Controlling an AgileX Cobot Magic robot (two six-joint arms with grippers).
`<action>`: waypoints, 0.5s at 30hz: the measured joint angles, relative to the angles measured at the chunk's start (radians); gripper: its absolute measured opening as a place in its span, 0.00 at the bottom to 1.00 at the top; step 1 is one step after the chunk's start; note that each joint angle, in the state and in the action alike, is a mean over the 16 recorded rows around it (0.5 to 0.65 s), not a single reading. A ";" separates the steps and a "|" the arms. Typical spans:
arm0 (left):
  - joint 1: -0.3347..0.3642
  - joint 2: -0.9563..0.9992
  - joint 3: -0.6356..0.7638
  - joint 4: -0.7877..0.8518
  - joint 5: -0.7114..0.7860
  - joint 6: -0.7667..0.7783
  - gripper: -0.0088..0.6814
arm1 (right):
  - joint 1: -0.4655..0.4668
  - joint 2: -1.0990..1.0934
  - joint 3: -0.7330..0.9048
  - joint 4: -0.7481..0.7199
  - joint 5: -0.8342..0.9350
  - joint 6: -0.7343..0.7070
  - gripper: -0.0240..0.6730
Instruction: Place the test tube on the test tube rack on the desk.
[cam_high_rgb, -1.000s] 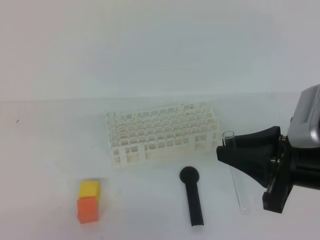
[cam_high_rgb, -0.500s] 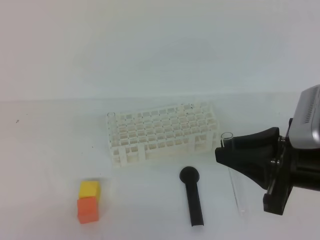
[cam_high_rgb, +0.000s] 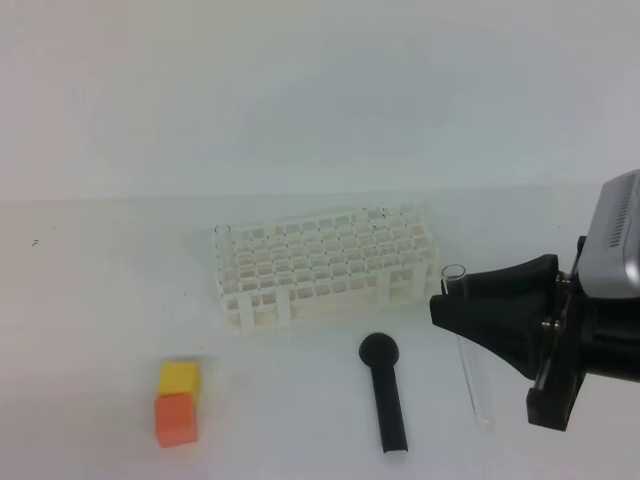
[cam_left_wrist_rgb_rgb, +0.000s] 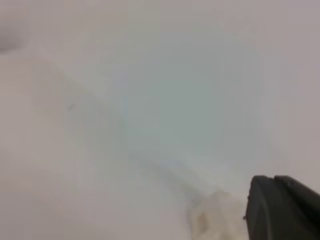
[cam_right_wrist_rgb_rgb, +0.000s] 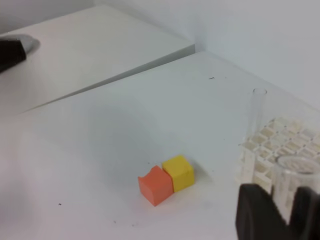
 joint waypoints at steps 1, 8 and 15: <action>0.000 0.000 0.000 -0.055 0.044 0.000 0.01 | 0.000 0.000 0.000 0.000 0.000 0.000 0.21; 0.000 0.000 0.011 -0.196 0.223 0.002 0.01 | 0.000 0.000 0.000 0.000 0.002 -0.006 0.21; 0.000 0.000 0.036 -0.209 0.240 0.005 0.01 | 0.000 0.000 0.000 0.000 -0.016 -0.019 0.21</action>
